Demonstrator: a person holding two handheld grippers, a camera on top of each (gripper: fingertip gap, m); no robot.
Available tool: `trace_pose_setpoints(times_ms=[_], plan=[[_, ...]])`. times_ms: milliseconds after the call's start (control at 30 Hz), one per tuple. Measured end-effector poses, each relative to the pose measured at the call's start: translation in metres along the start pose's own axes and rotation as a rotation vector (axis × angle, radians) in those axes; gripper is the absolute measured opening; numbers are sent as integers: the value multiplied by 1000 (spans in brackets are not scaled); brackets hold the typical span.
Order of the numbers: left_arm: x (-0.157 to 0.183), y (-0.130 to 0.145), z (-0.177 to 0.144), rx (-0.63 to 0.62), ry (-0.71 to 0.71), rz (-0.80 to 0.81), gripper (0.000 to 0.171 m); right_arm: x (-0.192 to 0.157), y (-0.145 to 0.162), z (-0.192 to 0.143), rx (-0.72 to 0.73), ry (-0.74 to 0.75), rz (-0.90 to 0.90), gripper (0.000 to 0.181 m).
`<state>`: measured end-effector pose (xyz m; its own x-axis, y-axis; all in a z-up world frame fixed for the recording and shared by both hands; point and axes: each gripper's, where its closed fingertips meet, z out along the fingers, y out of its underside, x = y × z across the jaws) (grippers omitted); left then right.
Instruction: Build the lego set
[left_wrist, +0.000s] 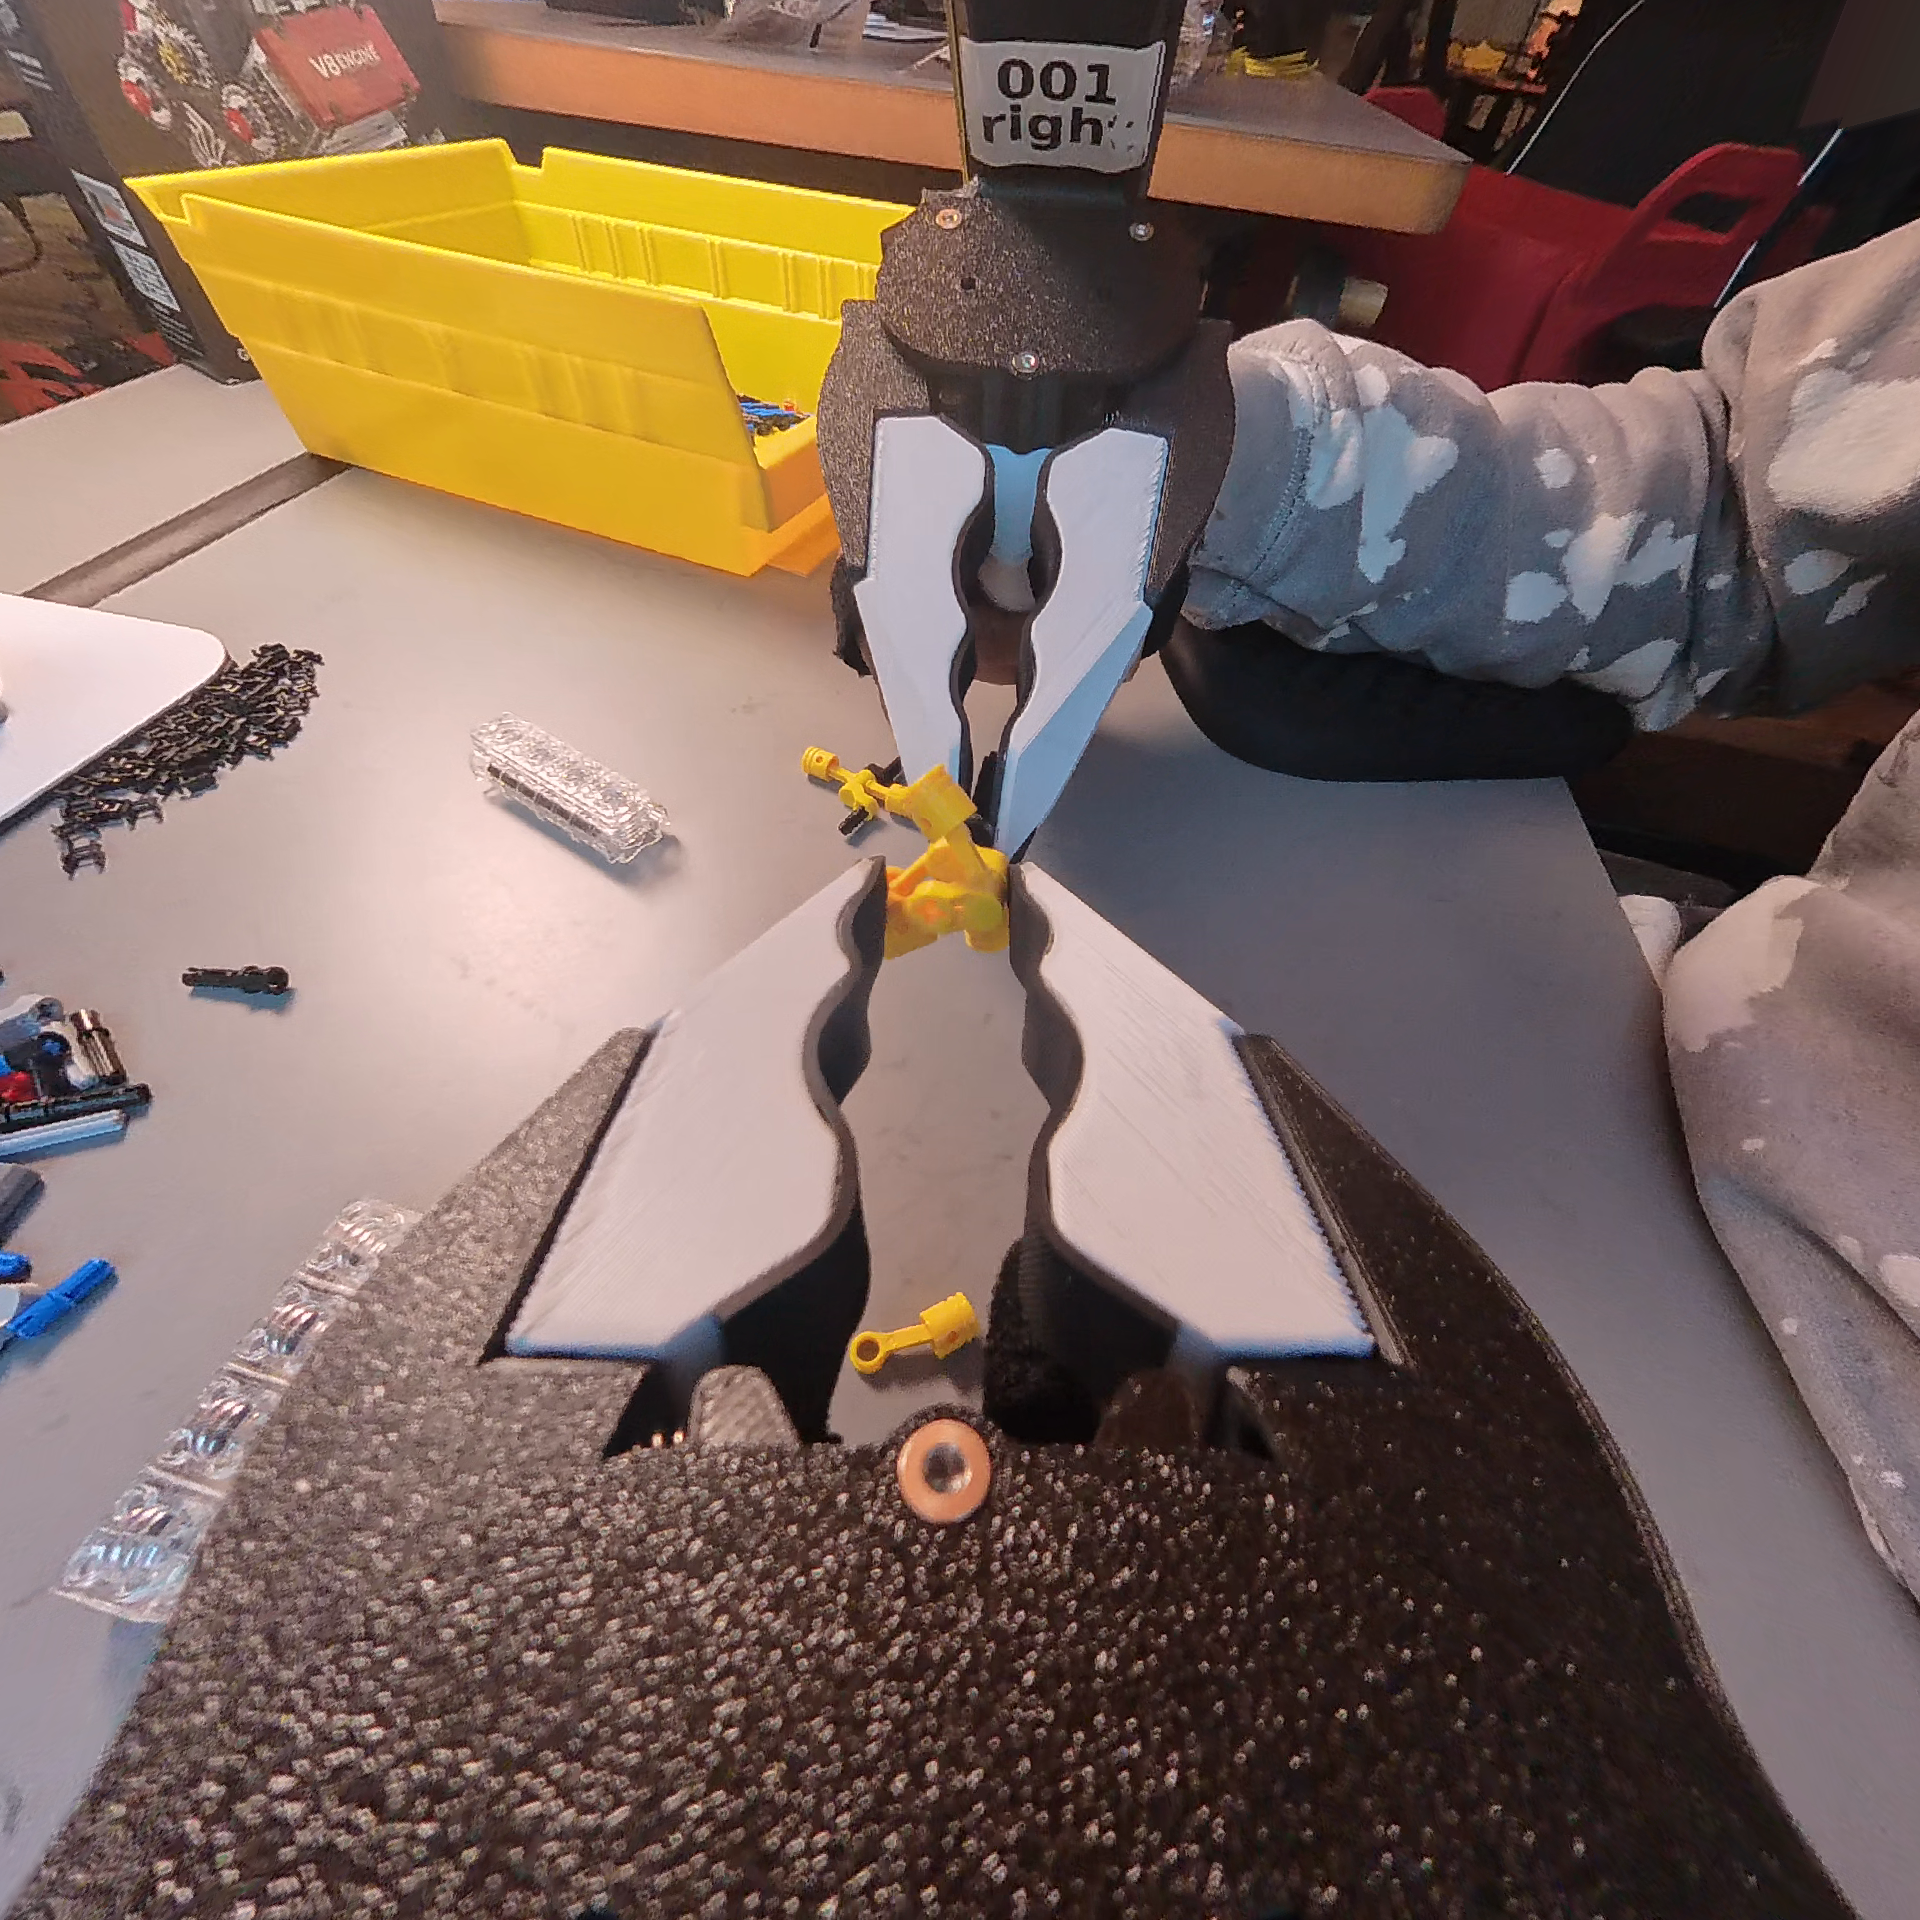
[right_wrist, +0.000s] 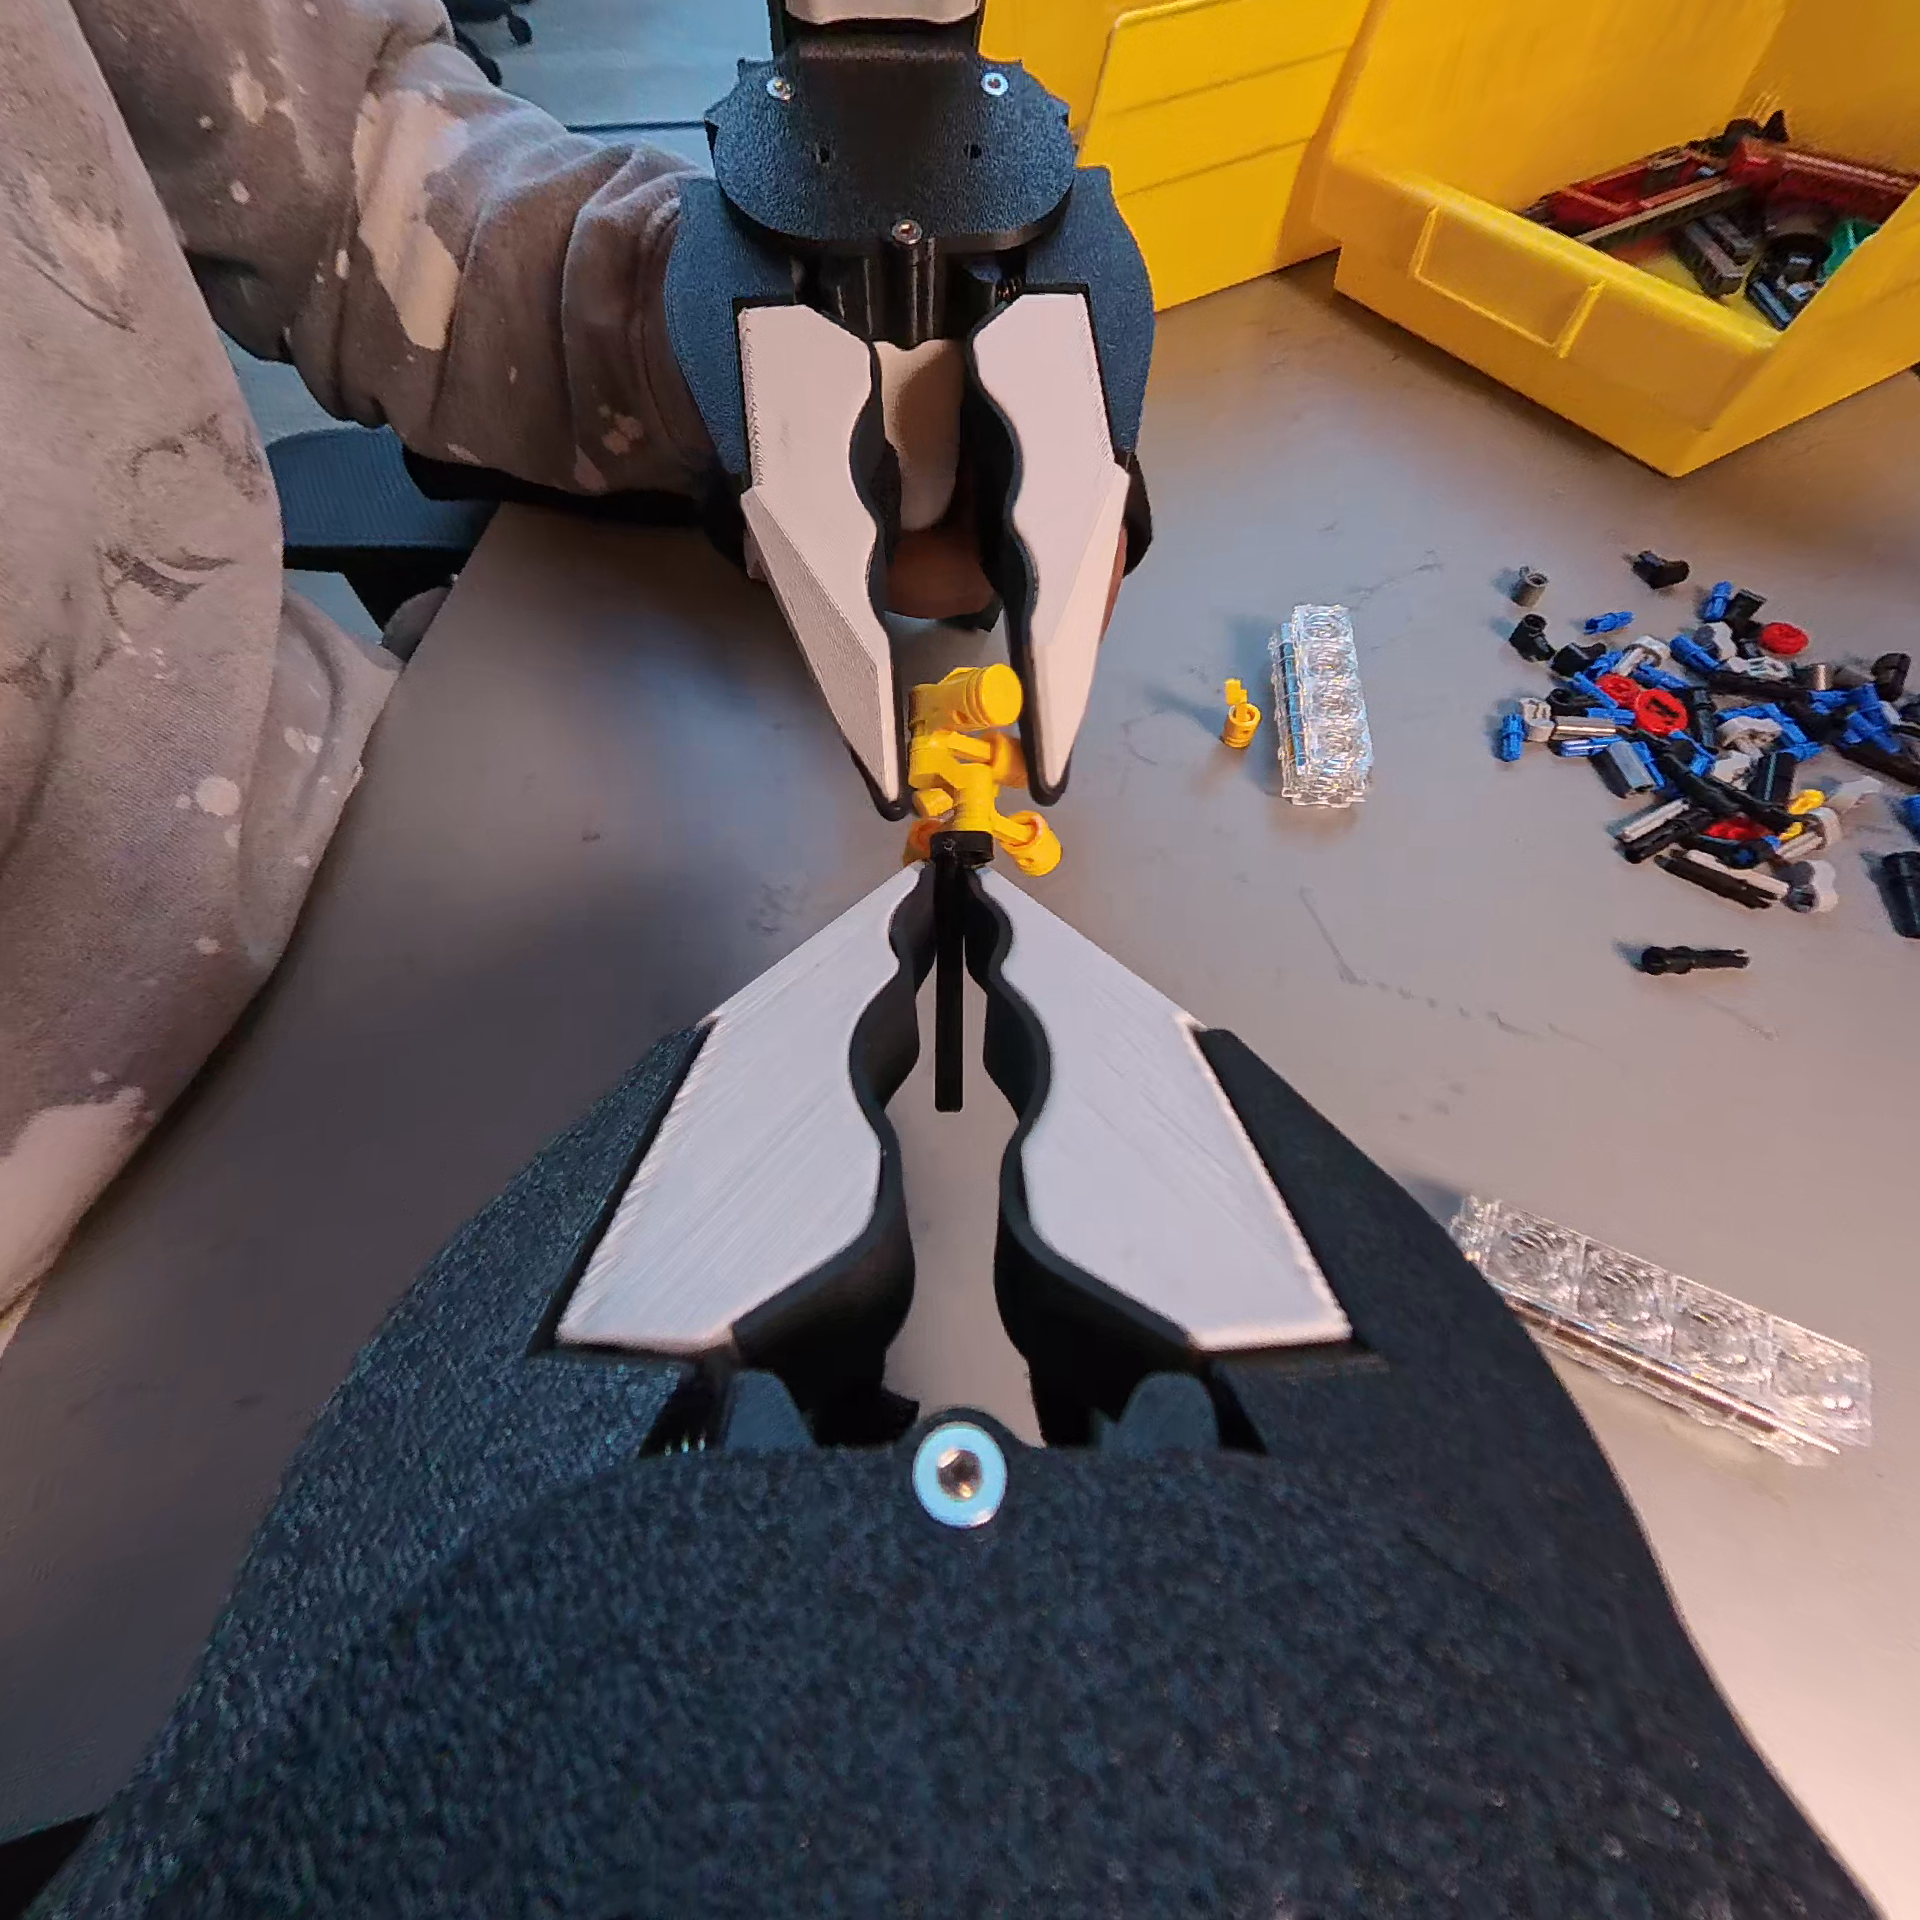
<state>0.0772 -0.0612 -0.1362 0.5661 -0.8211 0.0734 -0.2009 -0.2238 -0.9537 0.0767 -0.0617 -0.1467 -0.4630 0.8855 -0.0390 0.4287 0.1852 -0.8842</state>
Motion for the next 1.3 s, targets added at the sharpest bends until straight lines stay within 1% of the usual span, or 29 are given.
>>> trace_pose_setpoints(times_ms=[133,300,500,667,800,967,1133,1300], plan=[[0,-1,0,6,-1,-11,17,3,0,-1,16,20,3,4],[-3,-3,-1,18,1,-50,17,7,-3,-2,42,45,0,4],[-7,-16,-6,102,23,-135,15,14,-15,-6,124,87,3,6],[-11,-27,-14,182,56,-227,15,19,-16,-7,146,109,4,5],[-13,-29,-16,199,66,-256,15,20,-19,-9,167,114,-7,4],[-19,-21,-14,153,34,-268,17,21,-17,-13,178,86,25,3],[-38,0,-17,7,-127,-147,23,29,-7,-23,148,123,29,3],[-59,5,-33,-59,-244,-60,24,40,8,-32,94,171,39,3]])
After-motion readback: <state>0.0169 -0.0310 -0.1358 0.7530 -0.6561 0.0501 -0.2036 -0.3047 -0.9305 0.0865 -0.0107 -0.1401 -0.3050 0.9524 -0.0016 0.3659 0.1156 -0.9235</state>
